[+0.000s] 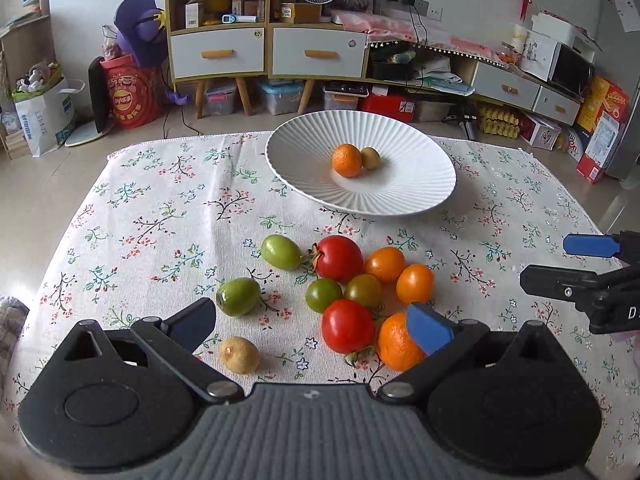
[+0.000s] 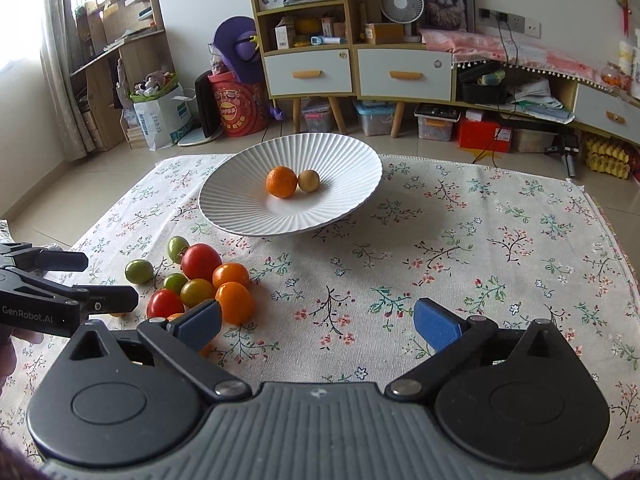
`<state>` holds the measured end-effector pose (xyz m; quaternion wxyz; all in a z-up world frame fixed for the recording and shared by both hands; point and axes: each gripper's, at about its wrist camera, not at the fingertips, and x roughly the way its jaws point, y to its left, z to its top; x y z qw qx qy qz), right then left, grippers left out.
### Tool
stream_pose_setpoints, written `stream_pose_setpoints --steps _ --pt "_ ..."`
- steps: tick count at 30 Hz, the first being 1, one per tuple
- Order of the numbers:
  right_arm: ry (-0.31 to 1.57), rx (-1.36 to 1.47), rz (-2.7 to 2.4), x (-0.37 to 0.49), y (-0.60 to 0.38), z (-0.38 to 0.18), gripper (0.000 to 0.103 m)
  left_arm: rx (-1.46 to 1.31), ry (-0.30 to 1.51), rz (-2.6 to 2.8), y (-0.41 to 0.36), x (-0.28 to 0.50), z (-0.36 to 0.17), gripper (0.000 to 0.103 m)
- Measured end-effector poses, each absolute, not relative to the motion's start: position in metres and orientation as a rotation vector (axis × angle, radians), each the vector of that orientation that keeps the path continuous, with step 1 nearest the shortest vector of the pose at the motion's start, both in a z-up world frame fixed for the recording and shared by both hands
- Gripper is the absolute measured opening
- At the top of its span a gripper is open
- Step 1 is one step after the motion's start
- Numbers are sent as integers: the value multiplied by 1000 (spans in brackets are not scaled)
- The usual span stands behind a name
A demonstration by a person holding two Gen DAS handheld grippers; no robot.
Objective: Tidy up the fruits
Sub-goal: 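Withdraw both tools from the bowl back toward the fruit cluster, then grasp a brown round fruit with the left tool while the right tool grasps another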
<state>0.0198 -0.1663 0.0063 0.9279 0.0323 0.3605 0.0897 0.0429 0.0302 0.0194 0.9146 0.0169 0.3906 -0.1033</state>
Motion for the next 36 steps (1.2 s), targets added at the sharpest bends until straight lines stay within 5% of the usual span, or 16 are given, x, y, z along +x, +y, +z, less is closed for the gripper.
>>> stream_pose_setpoints --steps 36 --pt "744 -128 404 -32 -110 -43 102 93 857 -265 70 -13 -33 92"
